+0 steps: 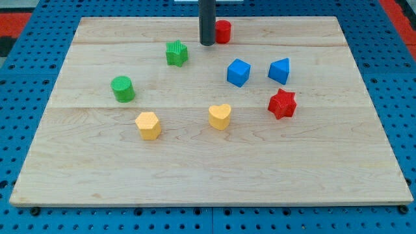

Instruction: Slightly move the blue cube to the left

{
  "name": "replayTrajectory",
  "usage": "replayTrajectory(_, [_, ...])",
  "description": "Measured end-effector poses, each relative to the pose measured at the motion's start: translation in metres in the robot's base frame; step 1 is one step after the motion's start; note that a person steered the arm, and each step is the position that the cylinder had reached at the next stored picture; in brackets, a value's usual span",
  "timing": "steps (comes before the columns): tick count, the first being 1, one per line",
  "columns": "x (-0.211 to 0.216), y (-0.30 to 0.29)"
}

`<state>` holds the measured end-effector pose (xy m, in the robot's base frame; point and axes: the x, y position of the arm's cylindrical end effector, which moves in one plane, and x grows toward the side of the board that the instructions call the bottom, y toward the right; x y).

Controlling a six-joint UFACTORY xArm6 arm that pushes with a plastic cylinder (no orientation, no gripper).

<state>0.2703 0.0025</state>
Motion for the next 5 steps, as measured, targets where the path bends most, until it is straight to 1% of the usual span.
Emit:
replayTrajectory(1, [0.015, -0.011])
replayTrajectory(2, [0.029, 0.049])
replayTrajectory(3, [0.064, 0.071])
replayTrajectory(4, [0.073, 0.091])
replayTrajectory(5, [0.077, 0.079])
